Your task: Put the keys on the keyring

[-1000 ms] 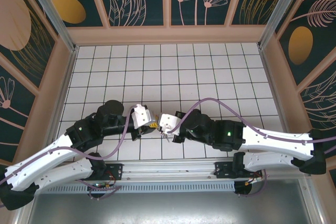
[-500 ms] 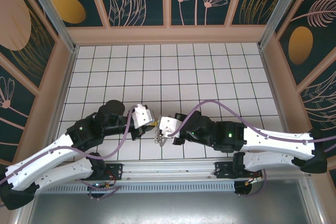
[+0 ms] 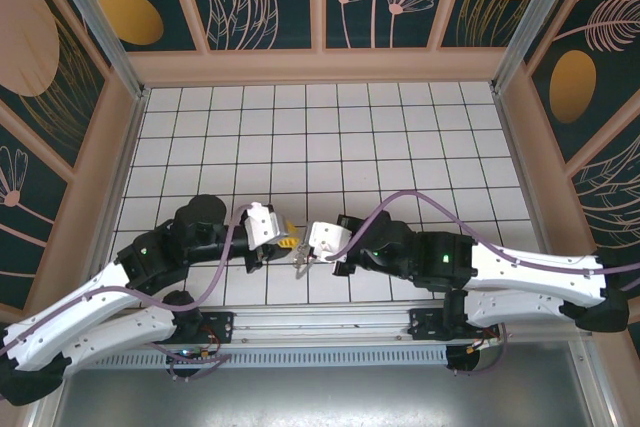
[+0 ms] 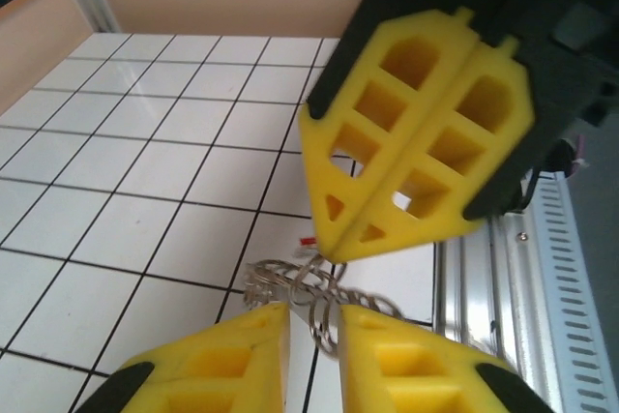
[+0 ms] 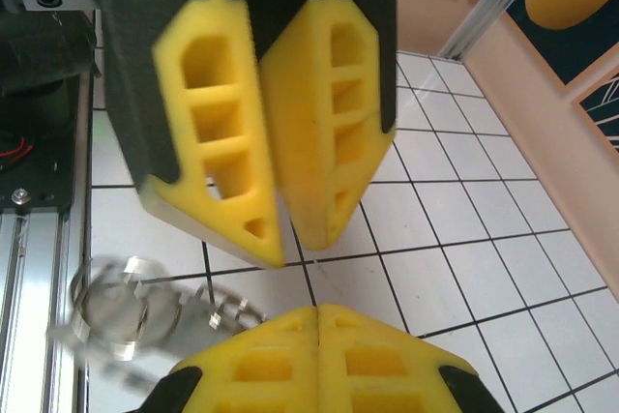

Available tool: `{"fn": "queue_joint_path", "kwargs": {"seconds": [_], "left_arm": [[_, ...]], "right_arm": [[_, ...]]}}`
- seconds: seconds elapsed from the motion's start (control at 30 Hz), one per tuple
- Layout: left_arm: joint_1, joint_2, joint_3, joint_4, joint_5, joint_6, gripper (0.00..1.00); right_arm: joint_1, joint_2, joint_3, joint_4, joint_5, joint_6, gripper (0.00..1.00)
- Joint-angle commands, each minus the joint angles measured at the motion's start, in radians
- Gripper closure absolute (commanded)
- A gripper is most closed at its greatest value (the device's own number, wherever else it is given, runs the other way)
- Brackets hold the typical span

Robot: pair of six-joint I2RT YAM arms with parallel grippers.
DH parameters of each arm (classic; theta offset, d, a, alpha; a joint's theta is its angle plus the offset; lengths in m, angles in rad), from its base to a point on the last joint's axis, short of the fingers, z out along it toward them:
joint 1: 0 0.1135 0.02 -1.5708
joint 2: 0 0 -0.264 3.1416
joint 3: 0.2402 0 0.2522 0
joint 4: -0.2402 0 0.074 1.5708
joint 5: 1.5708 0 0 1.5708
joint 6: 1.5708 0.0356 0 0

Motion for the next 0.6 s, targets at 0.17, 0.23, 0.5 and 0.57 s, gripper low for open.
{"fn": "queue_joint_path", "kwargs": {"seconds": [0.17,0.23,0.5,0.57], "left_arm": [[-0.004,0.013,0.012,0.020,0.047,-0.009,0.74],[-0.004,0.023,0.020,0.026,0.047,-0.001,0.74],[-0.004,0.066,0.032,0.030,0.059,0.015,0.74],[-0.004,0.071,0.029,0.031,0.061,0.017,0.74]], "right_arm": [[-0.002,-0.036,-0.008,0.062,-0.056,-0.024,1.00],[0.000,-0.036,-0.008,0.060,-0.065,-0.027,1.00],[0.008,-0.061,-0.021,0.063,-0.090,-0.035,1.00],[0.010,-0.065,-0.024,0.065,-0.093,-0.037,1.00]]}}
